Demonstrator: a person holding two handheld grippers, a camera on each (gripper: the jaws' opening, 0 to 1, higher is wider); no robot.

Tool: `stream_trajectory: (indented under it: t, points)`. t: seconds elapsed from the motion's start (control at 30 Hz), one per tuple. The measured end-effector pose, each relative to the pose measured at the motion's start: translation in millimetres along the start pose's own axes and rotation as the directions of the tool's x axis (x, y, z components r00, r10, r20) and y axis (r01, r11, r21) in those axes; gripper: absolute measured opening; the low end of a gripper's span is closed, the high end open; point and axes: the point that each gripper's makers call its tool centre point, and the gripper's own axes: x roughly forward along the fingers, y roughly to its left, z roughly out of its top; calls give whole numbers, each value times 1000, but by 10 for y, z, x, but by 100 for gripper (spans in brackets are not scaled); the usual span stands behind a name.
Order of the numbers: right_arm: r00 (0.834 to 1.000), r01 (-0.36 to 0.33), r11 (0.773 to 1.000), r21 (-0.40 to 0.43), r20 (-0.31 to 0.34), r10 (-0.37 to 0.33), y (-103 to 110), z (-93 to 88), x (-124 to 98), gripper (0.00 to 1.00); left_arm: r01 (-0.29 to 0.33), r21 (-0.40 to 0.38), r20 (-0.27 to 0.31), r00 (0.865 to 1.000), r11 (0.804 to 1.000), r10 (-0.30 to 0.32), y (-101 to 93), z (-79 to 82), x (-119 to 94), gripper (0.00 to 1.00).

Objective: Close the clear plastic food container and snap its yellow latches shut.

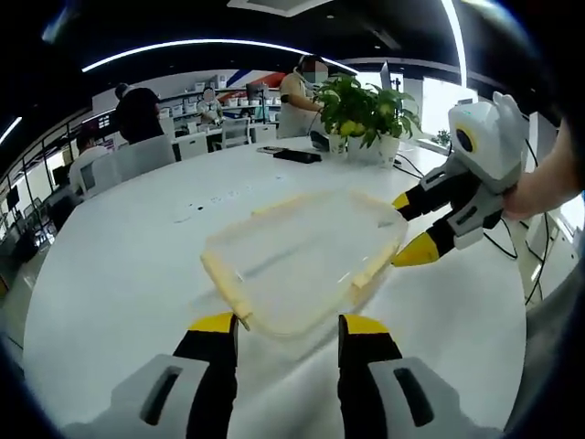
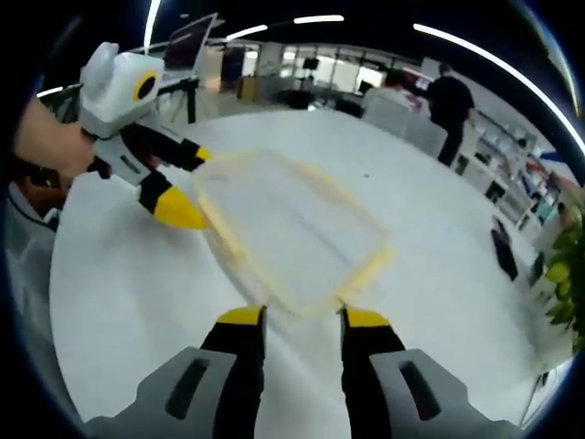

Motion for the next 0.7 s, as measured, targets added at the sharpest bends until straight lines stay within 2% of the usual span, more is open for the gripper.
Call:
stream_trajectory:
  t: [0.47, 0.7]
  points:
    - [1000, -5, 1000, -1, 7, 5, 27, 72, 71, 29, -22, -9, -3, 1000, 1000, 22, 66, -26, -62, 37]
    - [1000, 8, 1000, 15, 10, -8, -10, 63, 12, 31, -39, -25, -6, 999, 999, 39, 84, -55, -96, 41]
